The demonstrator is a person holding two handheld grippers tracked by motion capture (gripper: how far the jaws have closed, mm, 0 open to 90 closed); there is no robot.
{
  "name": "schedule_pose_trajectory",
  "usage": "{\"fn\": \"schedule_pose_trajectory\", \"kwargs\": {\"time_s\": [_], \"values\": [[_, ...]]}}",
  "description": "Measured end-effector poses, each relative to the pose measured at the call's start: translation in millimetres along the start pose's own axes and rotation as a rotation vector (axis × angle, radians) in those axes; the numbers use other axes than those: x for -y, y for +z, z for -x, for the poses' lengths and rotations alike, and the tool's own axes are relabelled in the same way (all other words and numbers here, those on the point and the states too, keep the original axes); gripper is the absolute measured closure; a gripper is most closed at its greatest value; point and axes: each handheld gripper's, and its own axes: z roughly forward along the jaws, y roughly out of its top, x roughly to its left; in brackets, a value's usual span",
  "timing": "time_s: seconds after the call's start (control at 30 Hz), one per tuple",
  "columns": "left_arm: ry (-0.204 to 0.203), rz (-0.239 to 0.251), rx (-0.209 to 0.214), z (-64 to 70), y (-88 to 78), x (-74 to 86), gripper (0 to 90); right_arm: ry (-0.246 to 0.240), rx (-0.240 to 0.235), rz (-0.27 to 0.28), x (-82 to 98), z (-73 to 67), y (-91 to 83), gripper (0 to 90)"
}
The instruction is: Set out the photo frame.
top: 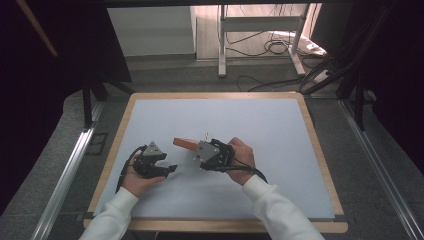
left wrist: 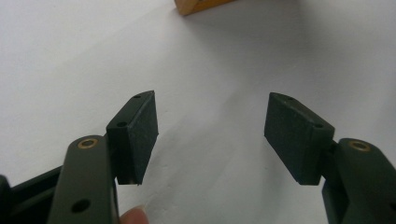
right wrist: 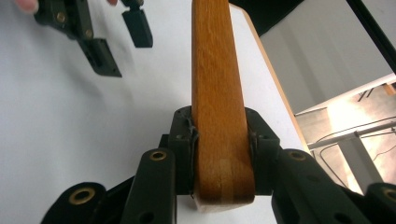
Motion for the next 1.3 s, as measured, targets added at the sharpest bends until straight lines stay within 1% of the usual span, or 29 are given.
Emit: {"fn": "schedule_pose_trajectory", "kwargs": {"time_s": [0.13,0.27,0.37,0.53,0.63,0.67,0.73,0.83,0.97,1.07,1.17,1.3], "values": [[-0.002,0.001,-0.002,-0.3,0.0,0.0,34.7,0.024,-0.016,0.023,-0.5,4.0,-7.4,69.6],[0.003,-0.003,-0.003,-0.6,0.4,-0.1,34.7,0.036,-0.034,0.041,-2.6,3.4,-19.4,69.5],[0.002,-0.001,-0.001,0.0,0.6,-0.2,34.7,0.058,-0.059,0.057,-3.0,1.0,-30.9,69.4],[0.0,0.001,-0.005,0.3,1.0,-0.5,34.4,0.089,-0.108,0.091,1.3,-4.1,-48.5,69.3],[-0.004,0.005,0.005,0.4,1.1,-0.8,34.4,0.105,-0.124,0.102,5.3,-7.7,-55.5,69.3],[-0.002,0.004,0.006,0.4,1.2,-0.9,34.4,0.106,-0.122,0.106,7.3,-8.1,-56.9,69.3],[-0.002,0.002,0.006,0.7,1.8,-1.0,34.4,0.123,-0.124,0.111,12.0,-7.1,-58.1,69.2],[0.0,0.002,0.006,1.2,2.1,-1.2,34.4,0.156,-0.121,0.113,19.4,-1.1,-58.2,68.9],[0.001,0.0,0.008,1.4,2.2,-1.3,34.5,0.193,-0.099,0.108,28.4,8.7,-56.6,68.0],[0.005,-0.003,0.008,1.5,2.3,-1.3,34.4,0.216,-0.093,0.099,30.0,15.7,-53.1,67.2],[0.004,-0.002,0.009,1.5,2.3,-1.3,34.4,0.232,-0.077,0.076,30.7,22.2,-48.4,64.3],[0.006,-0.003,0.011,1.8,2.9,-1.3,34.3,0.284,-0.076,0.063,37.1,34.4,-42.3,61.2]]}}
